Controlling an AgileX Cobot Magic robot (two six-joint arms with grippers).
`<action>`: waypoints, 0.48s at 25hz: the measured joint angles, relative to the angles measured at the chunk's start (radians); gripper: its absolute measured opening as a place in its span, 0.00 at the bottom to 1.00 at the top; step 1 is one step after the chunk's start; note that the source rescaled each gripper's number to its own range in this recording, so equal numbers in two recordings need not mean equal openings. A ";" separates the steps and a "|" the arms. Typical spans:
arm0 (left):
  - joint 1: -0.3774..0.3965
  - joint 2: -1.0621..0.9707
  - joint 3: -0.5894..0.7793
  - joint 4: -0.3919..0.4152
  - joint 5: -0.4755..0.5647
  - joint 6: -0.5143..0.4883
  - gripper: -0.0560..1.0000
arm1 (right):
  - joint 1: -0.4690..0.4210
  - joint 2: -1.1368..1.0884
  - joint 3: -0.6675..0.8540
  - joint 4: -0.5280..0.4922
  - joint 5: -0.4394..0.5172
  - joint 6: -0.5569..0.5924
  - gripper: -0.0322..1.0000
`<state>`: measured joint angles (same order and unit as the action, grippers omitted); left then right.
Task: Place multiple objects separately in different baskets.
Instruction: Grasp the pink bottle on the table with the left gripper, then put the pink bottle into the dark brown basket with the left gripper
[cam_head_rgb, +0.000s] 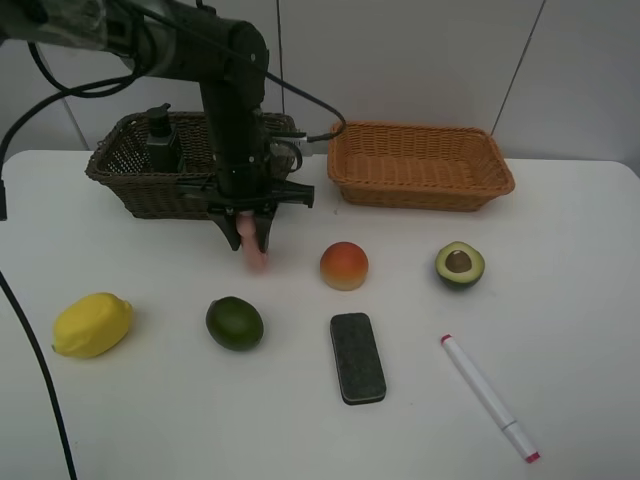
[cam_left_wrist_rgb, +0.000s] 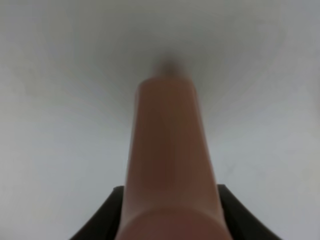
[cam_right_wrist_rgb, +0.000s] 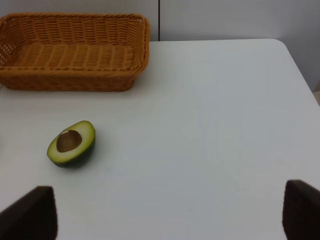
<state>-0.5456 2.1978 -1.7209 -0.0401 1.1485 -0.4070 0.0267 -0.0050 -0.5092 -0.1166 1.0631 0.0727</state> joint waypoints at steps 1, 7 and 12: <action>0.000 -0.020 -0.017 0.000 0.020 0.011 0.06 | 0.000 0.000 0.000 0.000 0.000 0.000 0.99; 0.020 -0.129 -0.227 -0.007 0.048 0.071 0.06 | 0.000 0.000 0.000 -0.001 0.000 0.000 0.99; 0.114 -0.082 -0.320 -0.004 0.048 0.075 0.06 | 0.000 0.000 0.000 -0.001 0.000 0.000 0.99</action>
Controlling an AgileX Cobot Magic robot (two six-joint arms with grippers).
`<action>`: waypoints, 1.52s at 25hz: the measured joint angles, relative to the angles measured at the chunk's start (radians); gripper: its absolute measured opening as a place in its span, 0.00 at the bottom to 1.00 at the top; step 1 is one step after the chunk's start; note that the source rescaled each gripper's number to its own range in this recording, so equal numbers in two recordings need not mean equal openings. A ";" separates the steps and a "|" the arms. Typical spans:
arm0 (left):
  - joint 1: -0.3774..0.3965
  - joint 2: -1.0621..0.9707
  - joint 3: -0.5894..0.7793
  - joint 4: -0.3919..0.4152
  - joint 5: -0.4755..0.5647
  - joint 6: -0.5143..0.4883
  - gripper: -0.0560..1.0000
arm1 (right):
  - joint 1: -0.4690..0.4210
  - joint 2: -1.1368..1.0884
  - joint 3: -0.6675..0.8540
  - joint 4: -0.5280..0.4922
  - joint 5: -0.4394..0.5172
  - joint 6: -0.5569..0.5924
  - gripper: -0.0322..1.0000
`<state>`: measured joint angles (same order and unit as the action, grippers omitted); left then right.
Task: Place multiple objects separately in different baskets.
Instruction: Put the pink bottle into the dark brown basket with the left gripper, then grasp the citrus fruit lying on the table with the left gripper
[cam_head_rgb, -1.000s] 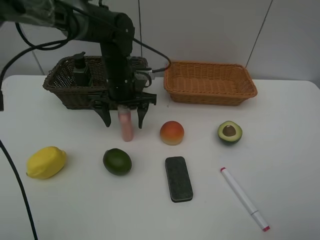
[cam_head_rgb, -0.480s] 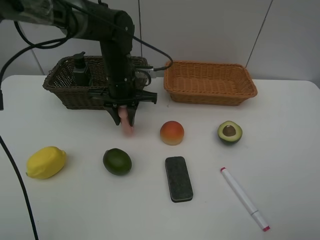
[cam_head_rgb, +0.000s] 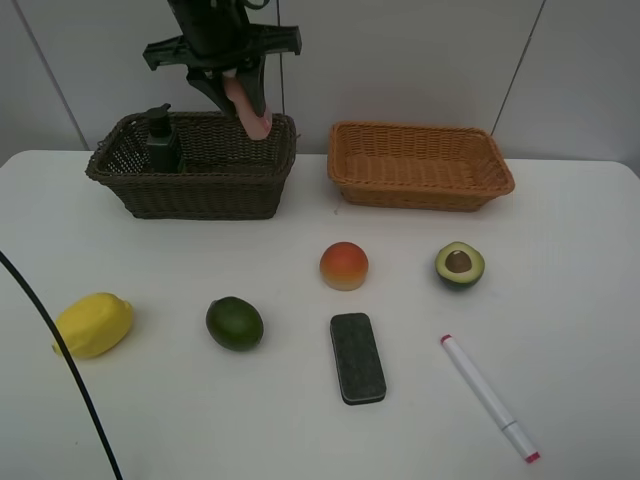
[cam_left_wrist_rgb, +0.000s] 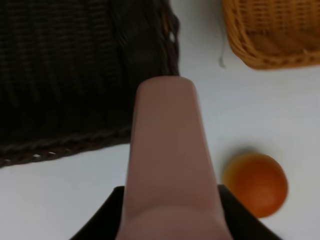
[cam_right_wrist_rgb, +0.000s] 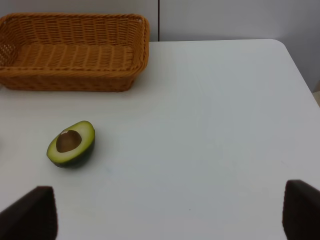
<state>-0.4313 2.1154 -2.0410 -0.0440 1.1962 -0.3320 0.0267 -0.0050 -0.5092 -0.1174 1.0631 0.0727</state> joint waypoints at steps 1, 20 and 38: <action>0.025 0.019 -0.002 0.004 0.000 0.000 0.06 | 0.000 0.000 0.000 0.000 0.000 0.000 0.99; 0.124 0.158 -0.108 0.052 -0.001 0.027 0.98 | 0.000 0.000 0.000 -0.002 0.000 0.000 0.99; -0.114 -0.497 0.617 -0.118 -0.001 0.122 0.98 | 0.000 0.000 0.000 -0.002 0.000 0.000 0.99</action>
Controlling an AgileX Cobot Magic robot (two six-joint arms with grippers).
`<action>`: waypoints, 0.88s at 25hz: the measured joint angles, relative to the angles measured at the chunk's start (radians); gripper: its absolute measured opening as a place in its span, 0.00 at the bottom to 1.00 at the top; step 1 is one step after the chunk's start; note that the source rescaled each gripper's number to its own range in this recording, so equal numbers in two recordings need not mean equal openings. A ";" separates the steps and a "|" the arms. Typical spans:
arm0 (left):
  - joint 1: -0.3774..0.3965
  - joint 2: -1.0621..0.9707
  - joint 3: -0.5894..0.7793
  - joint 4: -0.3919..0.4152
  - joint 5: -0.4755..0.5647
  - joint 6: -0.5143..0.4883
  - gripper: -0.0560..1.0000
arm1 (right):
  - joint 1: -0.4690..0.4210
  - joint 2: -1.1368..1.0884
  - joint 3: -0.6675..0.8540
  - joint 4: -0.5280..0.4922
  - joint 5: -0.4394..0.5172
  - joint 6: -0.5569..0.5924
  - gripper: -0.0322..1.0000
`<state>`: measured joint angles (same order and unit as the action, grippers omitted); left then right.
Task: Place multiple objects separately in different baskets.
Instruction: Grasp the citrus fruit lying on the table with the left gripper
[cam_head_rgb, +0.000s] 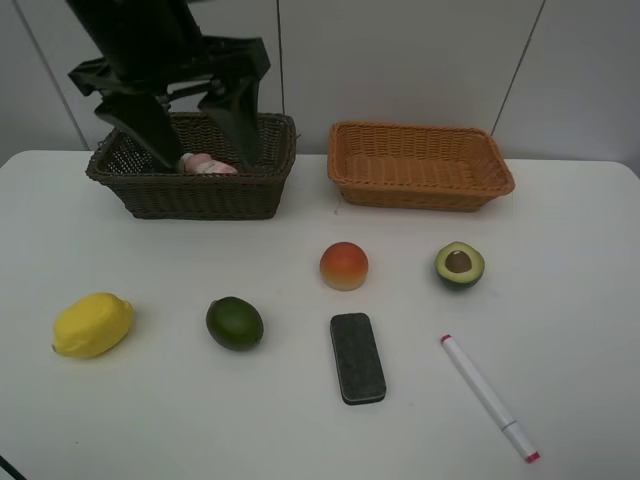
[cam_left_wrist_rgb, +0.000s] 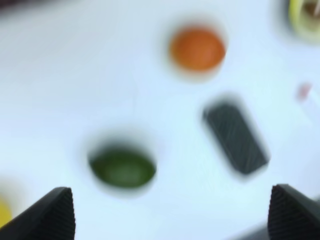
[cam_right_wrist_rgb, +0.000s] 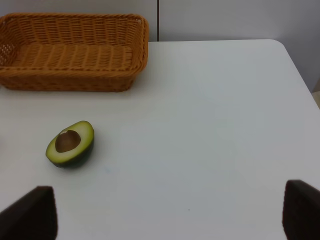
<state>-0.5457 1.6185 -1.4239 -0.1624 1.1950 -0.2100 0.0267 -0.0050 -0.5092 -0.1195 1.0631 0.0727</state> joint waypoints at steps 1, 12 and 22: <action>-0.001 -0.028 0.063 0.005 0.001 -0.016 0.98 | 0.000 0.000 0.000 0.000 0.000 0.000 0.99; -0.001 -0.144 0.530 0.299 0.002 -0.040 0.98 | 0.000 0.000 0.000 -0.001 0.000 0.000 0.99; 0.191 -0.140 0.543 0.360 -0.138 0.063 0.98 | 0.000 0.000 0.000 -0.001 0.000 0.000 0.99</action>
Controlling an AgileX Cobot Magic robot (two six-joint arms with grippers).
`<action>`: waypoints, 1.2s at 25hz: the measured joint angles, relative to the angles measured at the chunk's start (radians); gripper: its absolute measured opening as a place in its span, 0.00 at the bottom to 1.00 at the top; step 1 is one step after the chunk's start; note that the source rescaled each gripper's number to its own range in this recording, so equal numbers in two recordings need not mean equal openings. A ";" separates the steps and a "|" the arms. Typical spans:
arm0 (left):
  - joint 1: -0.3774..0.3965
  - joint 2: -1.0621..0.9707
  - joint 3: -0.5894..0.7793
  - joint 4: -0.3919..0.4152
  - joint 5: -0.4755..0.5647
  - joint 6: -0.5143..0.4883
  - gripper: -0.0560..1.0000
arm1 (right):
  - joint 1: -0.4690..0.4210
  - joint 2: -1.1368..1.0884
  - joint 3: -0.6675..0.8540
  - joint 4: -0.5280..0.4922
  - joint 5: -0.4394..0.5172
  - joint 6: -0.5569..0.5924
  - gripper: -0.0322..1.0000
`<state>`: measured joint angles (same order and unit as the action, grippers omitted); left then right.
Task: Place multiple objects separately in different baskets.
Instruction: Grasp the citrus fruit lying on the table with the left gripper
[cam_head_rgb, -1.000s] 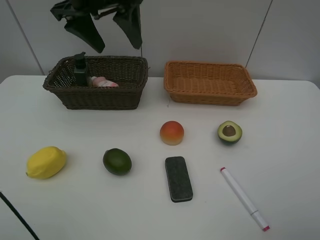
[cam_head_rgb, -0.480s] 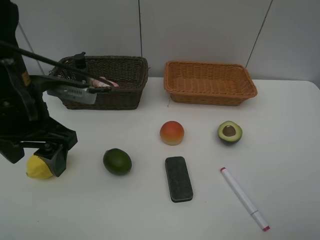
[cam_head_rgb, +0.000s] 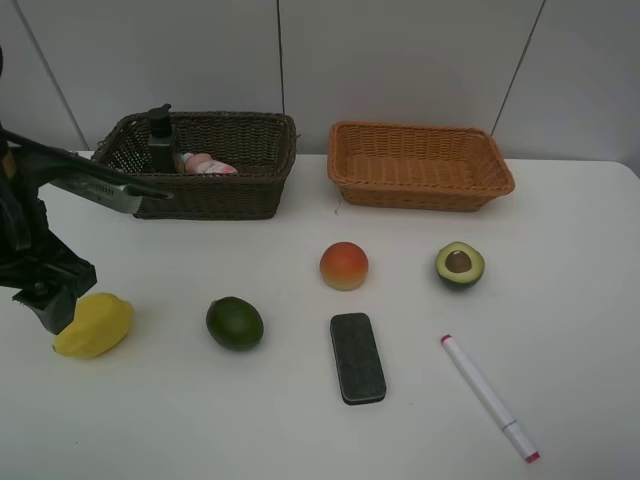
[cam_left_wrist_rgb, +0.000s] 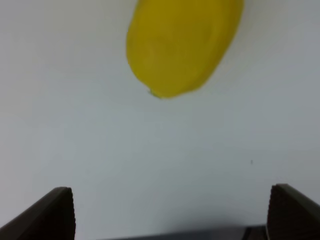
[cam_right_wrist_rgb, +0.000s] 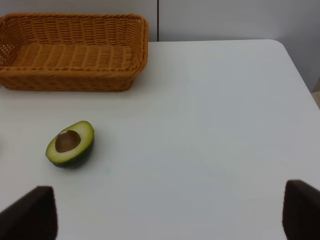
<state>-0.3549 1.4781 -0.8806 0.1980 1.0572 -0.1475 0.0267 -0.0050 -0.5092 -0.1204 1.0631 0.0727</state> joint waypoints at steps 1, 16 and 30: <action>0.026 0.000 0.000 -0.014 -0.030 0.011 0.98 | 0.000 0.000 0.000 0.000 0.000 0.000 0.99; 0.082 0.189 0.000 -0.097 -0.215 0.201 0.98 | 0.000 0.000 0.000 0.000 0.000 0.000 0.99; 0.082 0.413 0.000 -0.097 -0.394 0.199 0.97 | 0.000 0.000 0.000 -0.003 0.000 0.000 0.99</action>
<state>-0.2731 1.8914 -0.8806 0.1012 0.6633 0.0511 0.0267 -0.0050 -0.5092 -0.1234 1.0631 0.0727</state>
